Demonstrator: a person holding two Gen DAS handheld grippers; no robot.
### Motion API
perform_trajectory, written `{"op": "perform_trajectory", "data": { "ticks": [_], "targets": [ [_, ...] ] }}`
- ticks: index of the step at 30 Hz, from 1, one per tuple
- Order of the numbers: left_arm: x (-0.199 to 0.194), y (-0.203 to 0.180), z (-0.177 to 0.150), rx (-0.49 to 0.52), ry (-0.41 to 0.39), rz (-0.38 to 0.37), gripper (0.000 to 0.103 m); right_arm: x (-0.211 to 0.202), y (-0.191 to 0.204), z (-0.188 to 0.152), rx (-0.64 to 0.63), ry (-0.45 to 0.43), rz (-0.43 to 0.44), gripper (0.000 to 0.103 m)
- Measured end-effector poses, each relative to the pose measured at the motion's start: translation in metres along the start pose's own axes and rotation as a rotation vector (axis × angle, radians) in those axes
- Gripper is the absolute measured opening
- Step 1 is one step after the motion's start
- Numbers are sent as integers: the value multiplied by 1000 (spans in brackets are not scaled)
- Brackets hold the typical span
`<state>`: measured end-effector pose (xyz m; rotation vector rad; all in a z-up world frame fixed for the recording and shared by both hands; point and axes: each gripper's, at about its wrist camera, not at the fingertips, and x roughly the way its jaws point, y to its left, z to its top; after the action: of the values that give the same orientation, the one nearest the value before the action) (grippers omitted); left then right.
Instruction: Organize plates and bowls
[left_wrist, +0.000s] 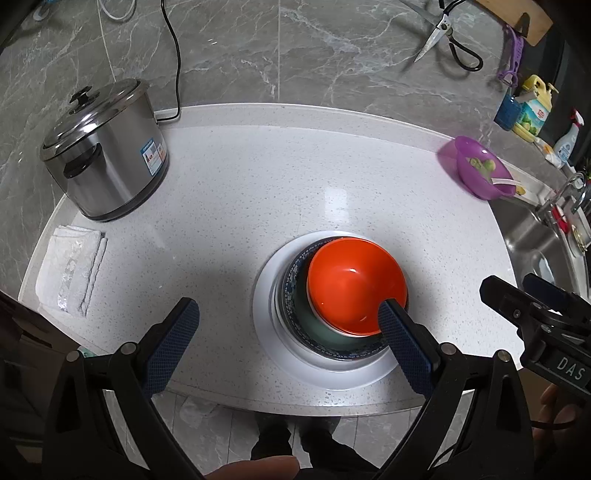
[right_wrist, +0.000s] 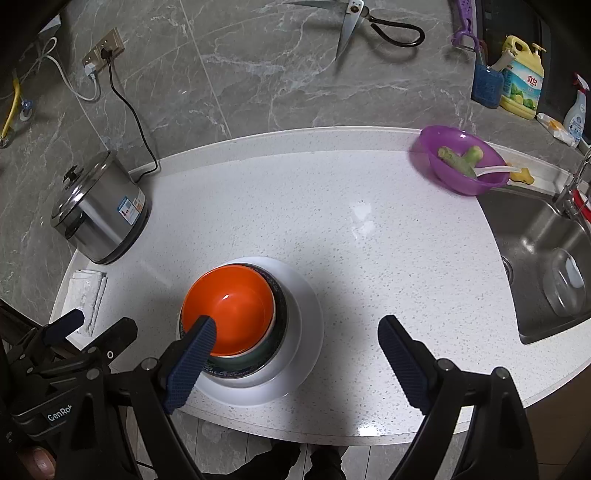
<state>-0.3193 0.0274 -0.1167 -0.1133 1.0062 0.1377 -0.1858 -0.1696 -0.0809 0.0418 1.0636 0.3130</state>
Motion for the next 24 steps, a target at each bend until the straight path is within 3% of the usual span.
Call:
{"op": "perform_trajectory", "data": {
  "ticks": [24],
  "targets": [
    [1,-5,-7,-12,9,2,98,3,0,1,-2,12,0,91]
  ]
}}
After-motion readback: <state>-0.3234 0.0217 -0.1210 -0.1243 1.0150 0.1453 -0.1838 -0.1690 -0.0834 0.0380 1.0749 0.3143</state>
